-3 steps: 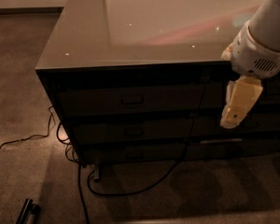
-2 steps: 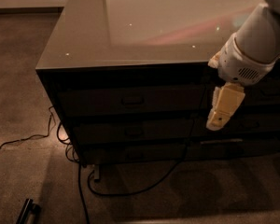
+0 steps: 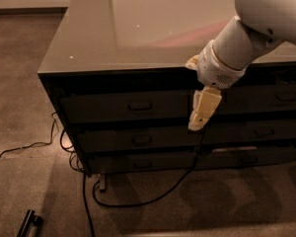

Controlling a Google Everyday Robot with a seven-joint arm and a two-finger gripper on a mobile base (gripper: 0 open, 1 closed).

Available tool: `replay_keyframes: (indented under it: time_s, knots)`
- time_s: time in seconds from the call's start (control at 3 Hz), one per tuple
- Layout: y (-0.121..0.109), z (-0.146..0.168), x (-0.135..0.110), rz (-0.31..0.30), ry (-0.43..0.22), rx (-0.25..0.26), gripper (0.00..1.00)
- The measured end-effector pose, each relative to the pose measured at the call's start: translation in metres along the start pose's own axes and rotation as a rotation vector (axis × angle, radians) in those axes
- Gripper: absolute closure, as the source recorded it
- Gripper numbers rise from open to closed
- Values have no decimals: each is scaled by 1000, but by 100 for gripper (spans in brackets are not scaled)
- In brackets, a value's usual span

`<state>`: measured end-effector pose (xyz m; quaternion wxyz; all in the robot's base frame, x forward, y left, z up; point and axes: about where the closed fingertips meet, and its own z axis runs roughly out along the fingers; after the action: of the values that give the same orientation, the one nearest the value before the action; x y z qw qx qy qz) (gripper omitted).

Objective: Open top drawer

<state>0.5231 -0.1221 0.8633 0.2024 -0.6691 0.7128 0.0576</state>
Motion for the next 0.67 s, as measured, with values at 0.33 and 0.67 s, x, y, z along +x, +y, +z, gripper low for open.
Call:
replay_keyframes:
  time_s: [0.33,0.67]
  knots:
    - [-5,27,-34,-100,62,28,0]
    - [-12,31,-22,-131,133,52,0]
